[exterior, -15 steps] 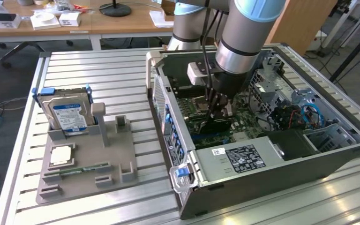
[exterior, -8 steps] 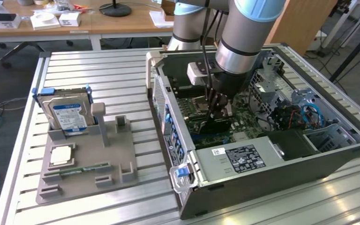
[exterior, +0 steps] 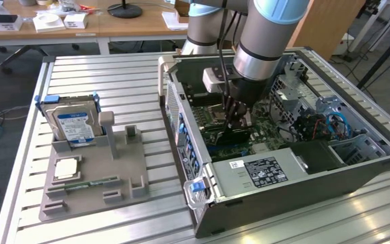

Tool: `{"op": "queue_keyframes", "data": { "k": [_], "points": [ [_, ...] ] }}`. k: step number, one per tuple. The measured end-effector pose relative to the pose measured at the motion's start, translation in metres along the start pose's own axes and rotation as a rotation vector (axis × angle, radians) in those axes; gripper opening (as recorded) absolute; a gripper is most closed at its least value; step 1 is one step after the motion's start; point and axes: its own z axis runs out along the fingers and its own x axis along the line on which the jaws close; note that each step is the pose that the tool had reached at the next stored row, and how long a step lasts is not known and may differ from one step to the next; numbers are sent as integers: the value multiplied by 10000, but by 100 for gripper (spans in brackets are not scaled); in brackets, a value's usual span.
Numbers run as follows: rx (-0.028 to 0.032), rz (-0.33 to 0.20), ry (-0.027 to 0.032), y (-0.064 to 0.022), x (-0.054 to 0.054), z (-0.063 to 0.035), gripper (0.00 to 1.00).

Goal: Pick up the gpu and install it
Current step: 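Press down on the gpu until it lock into place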

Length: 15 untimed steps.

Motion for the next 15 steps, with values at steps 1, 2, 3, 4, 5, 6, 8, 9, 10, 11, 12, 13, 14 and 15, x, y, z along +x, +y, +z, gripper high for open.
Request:
{"op": "queue_keyframes", "data": {
  "k": [1, 2, 3, 4, 5, 6, 8, 9, 10, 11, 12, 13, 14, 15],
  "points": [
    [1, -1, -3, 0, 0, 7, 10],
    [0, 0, -3, 0, 1, 8, 10],
    [1, 0, -5, 0, 1, 9, 10],
    [2, 0, -7, 0, 0, 10, 10],
    [2, 0, -7, 0, 0, 10, 10],
    [2, 0, -6, 0, 0, 11, 10],
    [0, 0, -2, 1, 1, 17, 10],
    [0, 0, -1, 2, 1, 18, 10],
    [0, 0, -3, 3, 1, 19, 10],
    [1, 0, -5, 3, 1, 20, 10],
    [1, 0, -6, 3, 1, 21, 10],
    [1, 0, -7, 3, 1, 21, 10],
    [1, 0, -7, 3, 1, 21, 10],
    [1, 1, -8, 3, 1, 21, 10]
  ]
}}
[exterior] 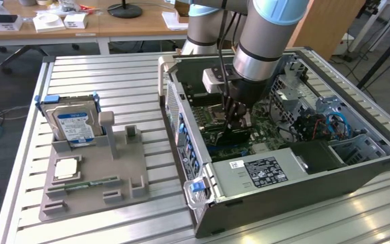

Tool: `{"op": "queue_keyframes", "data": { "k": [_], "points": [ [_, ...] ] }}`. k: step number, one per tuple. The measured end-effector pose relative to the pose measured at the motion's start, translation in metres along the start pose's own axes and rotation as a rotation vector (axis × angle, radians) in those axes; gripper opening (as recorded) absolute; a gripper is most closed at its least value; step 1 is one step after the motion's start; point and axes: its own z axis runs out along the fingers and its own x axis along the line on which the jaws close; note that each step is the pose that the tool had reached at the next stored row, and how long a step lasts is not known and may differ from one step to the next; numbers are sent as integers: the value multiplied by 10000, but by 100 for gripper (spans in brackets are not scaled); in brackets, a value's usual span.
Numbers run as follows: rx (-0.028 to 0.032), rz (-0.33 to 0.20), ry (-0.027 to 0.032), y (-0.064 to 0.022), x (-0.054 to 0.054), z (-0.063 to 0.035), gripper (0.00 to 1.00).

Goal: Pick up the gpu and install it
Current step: 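Press down on the gpu until it lock into place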

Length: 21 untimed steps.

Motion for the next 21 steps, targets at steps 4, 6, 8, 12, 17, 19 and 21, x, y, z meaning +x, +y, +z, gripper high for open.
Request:
{"op": "queue_keyframes", "data": {
  "k": [4, 6, 8, 12, 17, 19, 21],
  "points": [
    [1, 0, 0, 0, 0, 0, 10],
    [1, 0, 0, 0, 0, 0, 10],
    [1, 0, 0, 0, 0, 0, 10],
    [1, -2, -1, 10, 0, 1, 10],
    [0, 0, 0, 12, 0, 0, 10],
    [5, 0, -13, 12, -1, -11, 10],
    [3, 2, -6, 13, -4, -53, 10]
  ]
}}
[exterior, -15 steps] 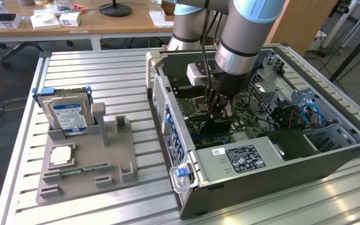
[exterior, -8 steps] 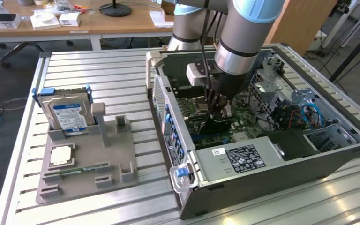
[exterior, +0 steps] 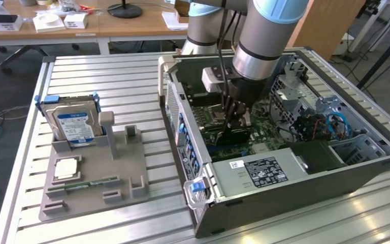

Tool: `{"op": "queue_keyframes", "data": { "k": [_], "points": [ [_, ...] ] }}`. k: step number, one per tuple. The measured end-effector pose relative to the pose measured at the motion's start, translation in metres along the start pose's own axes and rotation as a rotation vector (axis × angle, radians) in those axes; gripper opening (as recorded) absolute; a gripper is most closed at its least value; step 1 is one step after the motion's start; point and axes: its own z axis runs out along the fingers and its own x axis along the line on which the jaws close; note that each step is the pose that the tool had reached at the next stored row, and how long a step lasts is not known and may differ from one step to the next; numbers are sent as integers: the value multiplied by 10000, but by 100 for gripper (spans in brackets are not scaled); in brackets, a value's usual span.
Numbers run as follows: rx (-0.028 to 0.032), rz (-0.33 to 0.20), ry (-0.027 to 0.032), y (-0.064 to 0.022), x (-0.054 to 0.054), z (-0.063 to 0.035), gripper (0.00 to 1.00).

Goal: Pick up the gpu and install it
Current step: 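Press down on the gpu until it lock into place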

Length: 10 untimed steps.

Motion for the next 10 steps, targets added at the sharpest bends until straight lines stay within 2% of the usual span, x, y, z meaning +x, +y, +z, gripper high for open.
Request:
{"op": "queue_keyframes", "data": {
  "k": [5, 10],
  "points": [
    [-3, -2, 6, 1, -6, -108, 10],
    [-2, -2, 5, 5, -14, -257, 10]
  ]
}}
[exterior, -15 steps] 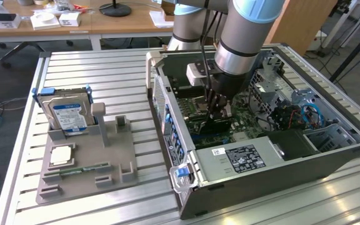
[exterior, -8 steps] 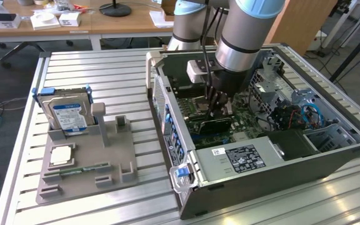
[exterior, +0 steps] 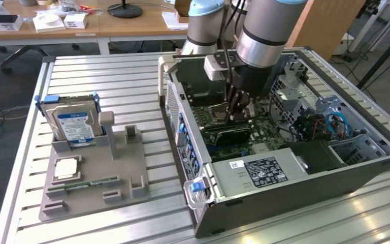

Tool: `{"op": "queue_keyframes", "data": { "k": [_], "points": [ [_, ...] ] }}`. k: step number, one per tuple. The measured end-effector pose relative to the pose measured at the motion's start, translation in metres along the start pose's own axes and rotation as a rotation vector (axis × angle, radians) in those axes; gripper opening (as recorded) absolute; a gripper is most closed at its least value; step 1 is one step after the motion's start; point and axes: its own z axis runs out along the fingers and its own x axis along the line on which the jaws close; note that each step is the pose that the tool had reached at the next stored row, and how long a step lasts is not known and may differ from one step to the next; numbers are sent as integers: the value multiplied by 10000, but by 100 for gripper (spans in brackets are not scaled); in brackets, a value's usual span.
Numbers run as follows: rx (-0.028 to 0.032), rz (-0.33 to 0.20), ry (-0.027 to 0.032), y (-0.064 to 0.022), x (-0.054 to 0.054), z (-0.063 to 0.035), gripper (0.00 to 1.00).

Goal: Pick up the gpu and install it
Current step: 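Press down on the gpu until it lock into place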

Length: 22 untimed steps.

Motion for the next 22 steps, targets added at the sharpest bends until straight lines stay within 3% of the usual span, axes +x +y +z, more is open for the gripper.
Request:
{"op": "queue_keyframes", "data": {
  "k": [16, 22],
  "points": [
    [0, 0, 1, 12, -32, -567, 10],
    [-1, 0, 0, 15, -40, -696, 10]
  ]
}}
